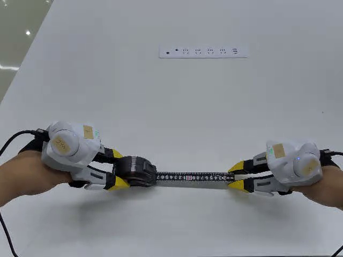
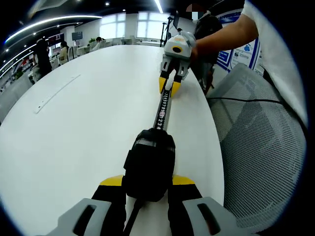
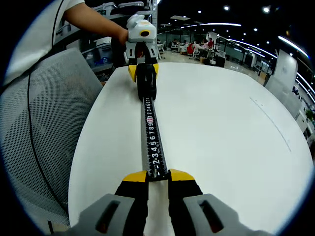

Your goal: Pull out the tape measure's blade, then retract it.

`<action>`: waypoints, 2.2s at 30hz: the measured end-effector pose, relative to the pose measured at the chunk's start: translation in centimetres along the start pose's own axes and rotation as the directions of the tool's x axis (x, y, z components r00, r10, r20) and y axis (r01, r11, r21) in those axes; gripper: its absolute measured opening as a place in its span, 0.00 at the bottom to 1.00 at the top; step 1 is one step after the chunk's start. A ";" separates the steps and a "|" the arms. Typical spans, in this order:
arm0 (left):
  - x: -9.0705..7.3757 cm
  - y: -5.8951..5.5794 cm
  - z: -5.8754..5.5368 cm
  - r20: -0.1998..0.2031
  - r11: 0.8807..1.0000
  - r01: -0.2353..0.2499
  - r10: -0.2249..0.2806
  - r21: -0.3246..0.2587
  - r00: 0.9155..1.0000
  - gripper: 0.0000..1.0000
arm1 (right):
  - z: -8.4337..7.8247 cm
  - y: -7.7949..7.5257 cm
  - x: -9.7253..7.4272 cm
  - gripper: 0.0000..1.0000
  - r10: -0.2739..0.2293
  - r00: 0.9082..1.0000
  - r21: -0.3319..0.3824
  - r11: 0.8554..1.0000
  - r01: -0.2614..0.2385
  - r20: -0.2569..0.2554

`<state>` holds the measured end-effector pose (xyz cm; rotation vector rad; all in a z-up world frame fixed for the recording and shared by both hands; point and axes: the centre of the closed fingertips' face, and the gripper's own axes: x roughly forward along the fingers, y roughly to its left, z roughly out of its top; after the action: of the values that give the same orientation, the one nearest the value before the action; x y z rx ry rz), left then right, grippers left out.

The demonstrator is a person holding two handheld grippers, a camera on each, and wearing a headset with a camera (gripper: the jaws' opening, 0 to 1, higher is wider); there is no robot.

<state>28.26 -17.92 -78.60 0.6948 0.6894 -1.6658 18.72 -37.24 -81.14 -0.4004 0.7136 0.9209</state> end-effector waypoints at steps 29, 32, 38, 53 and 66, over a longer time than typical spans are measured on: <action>0.1 0.0 0.1 -0.005 1.000 -0.004 0.004 -0.003 1.000 0.29 | -2.8 -0.4 -3.4 0.12 -0.019 0.999 0.030 0.999 0.020 -0.048; 0.1 0.0 0.1 -0.005 1.000 -0.004 0.004 -0.005 1.000 0.29 | -3.1 -0.5 -3.7 0.12 -0.021 0.998 0.028 0.999 0.023 -0.053; 0.1 0.0 0.1 -0.005 1.000 -0.004 0.004 -0.004 1.000 0.29 | -3.3 -0.5 -4.0 0.12 -0.021 0.998 0.031 0.999 0.023 -0.062; 0.2 0.0 0.2 0.000 1.000 -0.009 0.009 -0.006 1.000 0.29 | -4.4 -0.7 -4.8 0.12 -0.035 0.996 0.053 0.998 0.040 -0.082; 0.2 0.1 0.2 -0.001 1.000 -0.017 0.017 -0.007 1.000 0.30 | -4.7 -0.9 -4.5 0.13 -0.038 0.996 0.074 0.996 0.044 -0.080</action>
<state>28.27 -18.26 -78.63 0.6952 0.6878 -1.6469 15.85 -43.16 -81.28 -0.3844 0.8068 0.8402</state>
